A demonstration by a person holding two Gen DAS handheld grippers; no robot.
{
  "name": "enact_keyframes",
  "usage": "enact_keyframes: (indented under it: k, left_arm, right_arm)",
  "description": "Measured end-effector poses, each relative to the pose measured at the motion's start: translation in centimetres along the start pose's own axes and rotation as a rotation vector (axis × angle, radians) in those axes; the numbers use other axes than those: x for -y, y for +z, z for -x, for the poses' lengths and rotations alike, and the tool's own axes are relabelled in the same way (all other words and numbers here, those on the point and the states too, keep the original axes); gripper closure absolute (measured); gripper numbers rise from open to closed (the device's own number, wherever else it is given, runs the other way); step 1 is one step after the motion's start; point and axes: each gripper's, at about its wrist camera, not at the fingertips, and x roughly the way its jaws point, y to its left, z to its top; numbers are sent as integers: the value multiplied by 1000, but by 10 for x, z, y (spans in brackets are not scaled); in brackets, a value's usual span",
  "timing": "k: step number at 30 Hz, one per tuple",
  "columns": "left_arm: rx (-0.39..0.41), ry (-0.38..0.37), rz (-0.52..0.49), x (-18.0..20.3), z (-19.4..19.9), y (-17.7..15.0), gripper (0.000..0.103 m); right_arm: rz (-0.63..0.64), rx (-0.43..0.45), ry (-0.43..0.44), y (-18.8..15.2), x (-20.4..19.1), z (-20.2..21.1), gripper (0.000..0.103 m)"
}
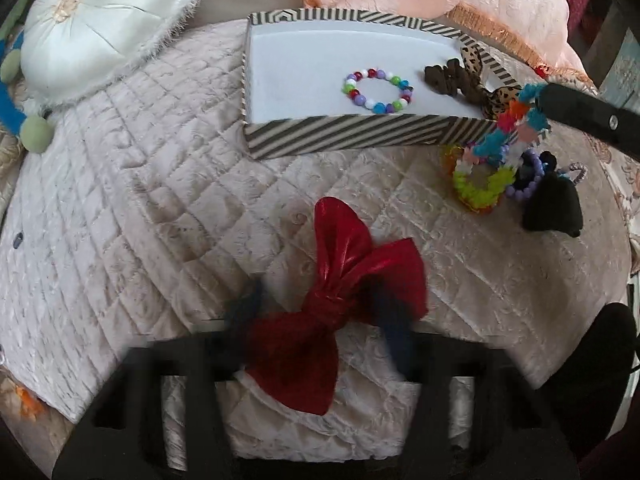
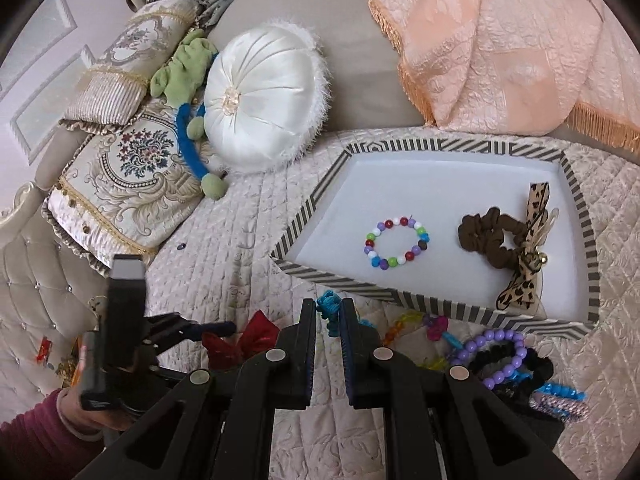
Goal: Organize jewelry
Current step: 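Grasp the red bow with the left gripper while the right gripper grasps a blue-green bracelet, then lower the red bow into the tray with the left gripper while the right gripper drops the bracelet there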
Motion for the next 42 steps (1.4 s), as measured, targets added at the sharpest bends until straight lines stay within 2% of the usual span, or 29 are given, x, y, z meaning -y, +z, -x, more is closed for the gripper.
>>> enact_keyframes:
  k: [1,2,9,17,27,39,42]
  left_arm:
    - [-9,-13,12,-1,0,1,85]
    - [-5,-21,28,-1,2,1,85]
    - [82,-40,75,1,35,22,87]
    - [155,-7,124,4,50,69,87]
    - [178,34,148,9,37,110,87]
    - [158,68,160,4,7,135,87]
    - [146,68,171,3,-2,139,87]
  right_arm:
    - [0,3,6,2,0,2,92]
    - [1,7,9,4,0,4,92]
    - [28,36,-9,23,0,19,92]
    - [51,44,-68,51,10,27,92]
    - [64,15,-119,72,27,16,92]
    - [74,-30,-139,91,41,-15,92]
    - [71,-40,-112,95,46,-25,92]
